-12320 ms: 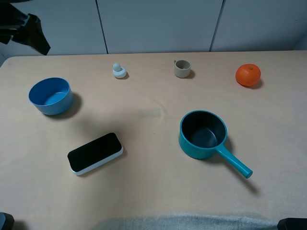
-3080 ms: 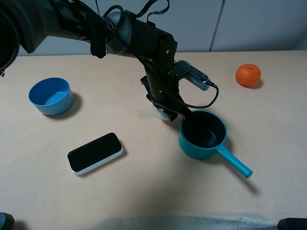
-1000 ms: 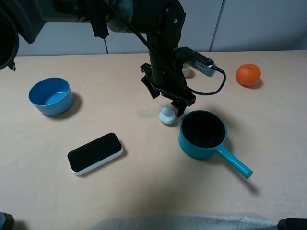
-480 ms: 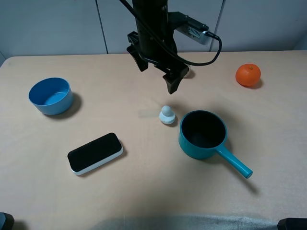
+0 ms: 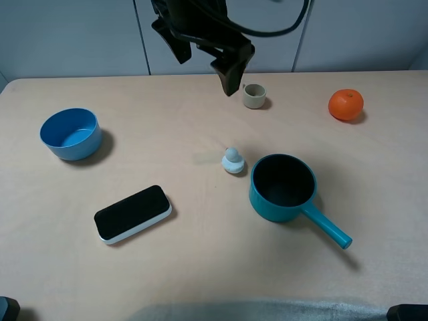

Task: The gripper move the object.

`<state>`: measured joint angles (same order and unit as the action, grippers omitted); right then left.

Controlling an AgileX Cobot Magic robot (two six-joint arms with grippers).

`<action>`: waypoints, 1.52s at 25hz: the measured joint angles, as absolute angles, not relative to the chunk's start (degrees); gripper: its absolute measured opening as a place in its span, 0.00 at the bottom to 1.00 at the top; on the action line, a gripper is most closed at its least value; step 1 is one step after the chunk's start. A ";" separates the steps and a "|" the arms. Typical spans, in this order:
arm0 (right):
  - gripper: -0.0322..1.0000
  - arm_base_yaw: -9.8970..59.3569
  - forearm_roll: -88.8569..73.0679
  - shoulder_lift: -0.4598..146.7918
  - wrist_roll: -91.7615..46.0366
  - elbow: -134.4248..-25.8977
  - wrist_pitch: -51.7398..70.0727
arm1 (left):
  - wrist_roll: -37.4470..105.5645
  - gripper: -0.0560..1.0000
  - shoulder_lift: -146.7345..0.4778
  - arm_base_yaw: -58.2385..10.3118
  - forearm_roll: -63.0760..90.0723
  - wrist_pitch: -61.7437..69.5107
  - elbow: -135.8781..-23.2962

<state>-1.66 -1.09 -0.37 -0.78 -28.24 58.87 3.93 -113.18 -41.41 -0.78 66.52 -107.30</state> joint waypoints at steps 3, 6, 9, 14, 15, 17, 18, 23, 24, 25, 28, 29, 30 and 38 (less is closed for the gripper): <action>0.70 -1.66 -1.09 -0.37 -0.78 -28.24 58.87 | 3.93 0.99 -109.57 -41.26 -1.45 66.57 -107.24; 0.70 -1.66 -1.09 -0.37 -0.78 -28.24 58.87 | 3.93 0.99 -106.95 -41.26 -1.58 66.63 -107.13; 0.70 -1.66 -1.09 -0.37 -0.78 -28.24 58.87 | 3.93 0.99 -102.44 -41.26 -1.58 66.63 -106.82; 0.70 -1.66 -1.09 -0.37 -0.78 -28.24 58.87 | 2.56 0.99 -93.18 -41.26 -2.21 66.66 -101.55; 0.70 -1.66 -1.09 -0.37 -0.78 -28.24 58.87 | 2.07 0.99 -91.51 -41.26 -2.54 66.70 -100.15; 0.70 -1.66 -1.09 -0.37 -0.78 -28.24 58.87 | 1.26 0.99 -87.61 -41.26 -3.50 66.70 -96.54; 0.70 -1.66 -1.09 -0.37 -0.78 -28.24 58.87 | 1.03 0.99 -85.45 -41.26 -3.83 66.70 -95.03; 0.70 -1.66 -1.09 -0.37 -0.78 -28.24 58.87 | 0.91 0.99 -74.58 -41.26 -4.42 66.73 -87.24; 0.70 -1.66 -1.09 -0.37 -0.78 -28.24 58.87 | 0.91 0.99 -72.85 -41.26 -4.65 66.73 -85.86; 0.70 -1.66 -1.09 -0.37 -0.78 -28.24 58.87 | 0.91 0.99 -70.57 -41.26 -4.85 66.73 -84.54; 0.70 -1.66 -1.09 -0.37 -0.78 -28.24 58.87 | 0.91 0.99 -65.95 -41.26 -4.98 66.73 -81.20; 0.70 -1.66 -1.09 -0.37 -0.78 -28.24 58.87 | 0.91 0.99 -64.36 -41.26 -4.98 66.73 -79.96; 0.70 -1.66 -1.09 -0.37 -0.78 -28.24 58.87 | 0.91 0.99 -63.04 -41.26 -5.03 66.73 -78.70; 0.70 -1.66 -1.09 -0.37 -0.78 -28.24 58.87 | 0.91 0.99 -50.00 -38.00 -4.86 66.73 -67.15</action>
<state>-1.66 -1.09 -0.37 -0.78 -28.24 58.87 0.91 -50.00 -38.00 -4.86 66.73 -67.15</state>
